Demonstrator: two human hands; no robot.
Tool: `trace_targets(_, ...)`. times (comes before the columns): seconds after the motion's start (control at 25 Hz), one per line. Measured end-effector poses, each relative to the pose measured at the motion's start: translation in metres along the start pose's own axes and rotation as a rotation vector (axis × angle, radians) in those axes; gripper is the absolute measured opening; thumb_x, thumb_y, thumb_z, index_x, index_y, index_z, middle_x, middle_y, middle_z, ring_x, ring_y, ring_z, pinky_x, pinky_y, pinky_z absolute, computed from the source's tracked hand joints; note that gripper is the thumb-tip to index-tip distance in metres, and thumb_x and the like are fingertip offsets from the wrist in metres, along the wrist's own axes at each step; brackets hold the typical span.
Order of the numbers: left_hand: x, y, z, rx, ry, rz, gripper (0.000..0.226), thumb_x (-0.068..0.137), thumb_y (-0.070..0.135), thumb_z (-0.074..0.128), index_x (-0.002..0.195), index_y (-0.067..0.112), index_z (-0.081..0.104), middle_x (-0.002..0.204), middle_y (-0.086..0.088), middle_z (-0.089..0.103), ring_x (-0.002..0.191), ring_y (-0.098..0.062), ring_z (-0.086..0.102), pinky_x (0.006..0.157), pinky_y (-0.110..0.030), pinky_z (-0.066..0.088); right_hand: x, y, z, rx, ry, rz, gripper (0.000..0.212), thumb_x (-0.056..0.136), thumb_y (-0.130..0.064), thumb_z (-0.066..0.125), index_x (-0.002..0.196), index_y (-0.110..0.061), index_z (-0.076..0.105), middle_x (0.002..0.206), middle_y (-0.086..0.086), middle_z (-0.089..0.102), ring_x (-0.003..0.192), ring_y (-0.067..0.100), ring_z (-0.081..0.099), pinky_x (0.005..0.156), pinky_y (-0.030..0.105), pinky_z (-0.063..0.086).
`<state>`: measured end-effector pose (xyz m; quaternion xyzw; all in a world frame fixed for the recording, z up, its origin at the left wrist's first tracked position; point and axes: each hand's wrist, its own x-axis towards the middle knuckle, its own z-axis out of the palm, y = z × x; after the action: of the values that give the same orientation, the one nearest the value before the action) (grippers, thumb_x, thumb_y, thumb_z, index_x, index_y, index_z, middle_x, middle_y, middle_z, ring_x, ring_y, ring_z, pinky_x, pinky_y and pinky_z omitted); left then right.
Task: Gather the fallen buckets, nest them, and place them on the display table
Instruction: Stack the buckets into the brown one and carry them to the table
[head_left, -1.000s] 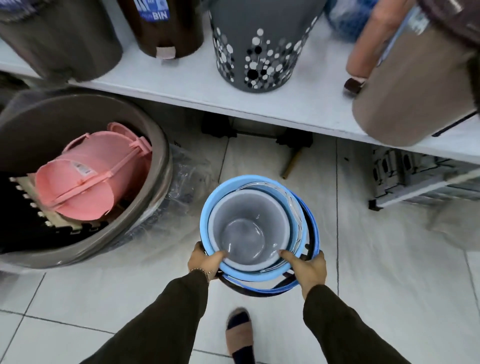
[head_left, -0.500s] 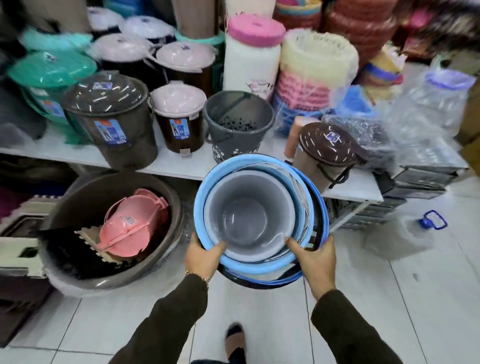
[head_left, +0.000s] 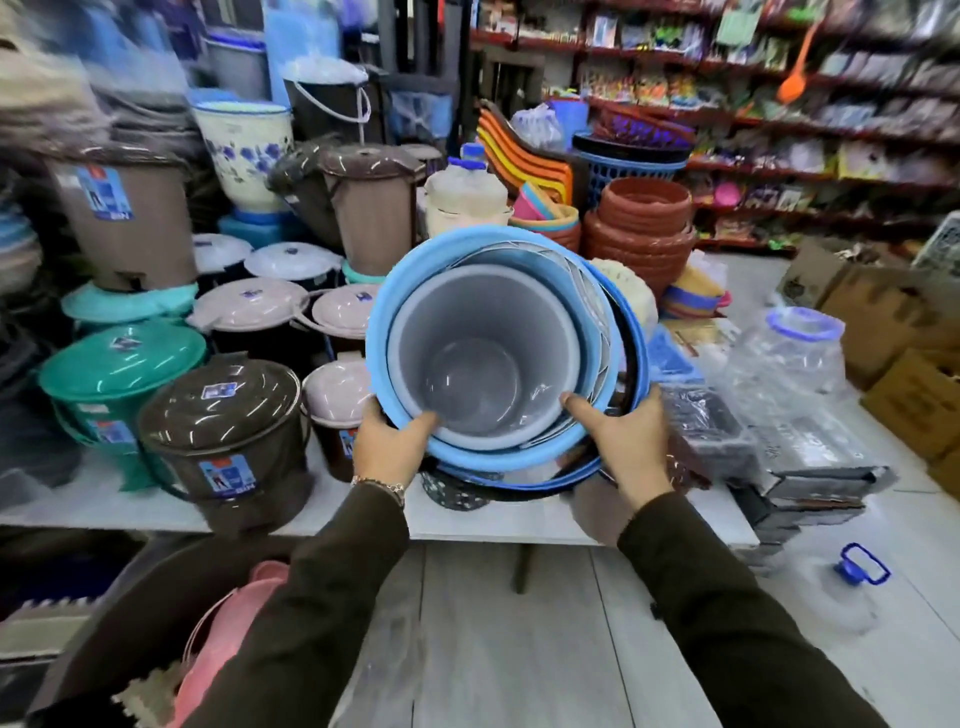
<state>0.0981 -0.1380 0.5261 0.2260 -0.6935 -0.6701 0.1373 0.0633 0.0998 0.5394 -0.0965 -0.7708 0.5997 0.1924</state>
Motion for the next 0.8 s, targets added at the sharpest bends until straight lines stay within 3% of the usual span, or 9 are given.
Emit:
trace_targets(0.12,0.084,0.015,0.016,0.046,-0.029,-0.05,0.057,0.061,0.032,0.075,0.113,0.011,0.063,0.1,-0.006,0.069,0.102,-0.031,0.067,0.096,-0.043,0.053,0.065,0.002,0.057,-0.04,-0.009,0.082,0.077,0.059,-0.038,0.093,0.12,-0.009,0.055,0.111,0.005,0.067,0.1,0.02,0.063,0.085,0.031,0.047)
trace_targets(0.24,0.165,0.003,0.037,0.07,-0.097,-0.197,0.068,0.054,0.032,0.072,0.116,0.007,0.062,0.111,-0.015,0.071,0.106,-0.036,0.067,0.098,-0.048,0.054,0.119,0.028,0.109,-0.126,-0.023,0.22,0.08,0.057,-0.045,0.091,0.116,-0.002,0.058,0.114,0.016,0.07,0.103,0.03,0.068,0.09,0.041,0.055)
trace_targets(0.32,0.206,-0.018,0.052,0.045,-0.147,-0.304,0.071,0.051,0.026,0.07,0.118,0.007,0.058,0.115,-0.02,0.069,0.109,-0.04,0.066,0.097,-0.054,0.054,0.139,0.05,0.134,-0.186,-0.005,0.293,0.084,0.058,-0.046,0.09,0.119,-0.001,0.055,0.118,0.018,0.069,0.106,0.031,0.067,0.093,0.04,0.053)
trace_targets(0.44,0.243,-0.058,0.069,0.047,-0.21,-0.426,0.065,0.05,0.019,0.069,0.113,0.01,0.055,0.119,-0.023,0.067,0.109,-0.042,0.067,0.096,-0.057,0.054,0.149,0.085,0.157,-0.214,-0.033,0.402,0.092,0.061,-0.041,0.092,0.13,0.0,0.047,0.129,0.018,0.065,0.115,0.031,0.064,0.097,0.034,0.05)
trace_targets(0.6,0.267,-0.107,0.081,0.189,-0.231,-0.56,0.065,0.047,0.022,0.069,0.11,0.013,0.06,0.119,-0.021,0.068,0.111,-0.04,0.065,0.097,-0.054,0.054,0.147,0.128,0.173,-0.263,-0.088,0.521,0.096,0.068,-0.036,0.09,0.14,0.003,0.038,0.141,0.02,0.055,0.127,0.034,0.057,0.109,0.042,0.044)
trace_targets(0.8,0.263,-0.134,0.086,0.572,-0.192,-0.562,0.083,0.066,0.036,0.08,0.141,0.019,0.049,0.141,-0.024,0.04,0.13,-0.041,0.042,0.114,-0.042,0.039,0.136,0.157,0.176,-0.332,-0.091,0.656,0.085,0.071,-0.024,0.09,0.135,0.002,0.04,0.137,0.022,0.058,0.123,0.034,0.058,0.104,0.038,0.046)
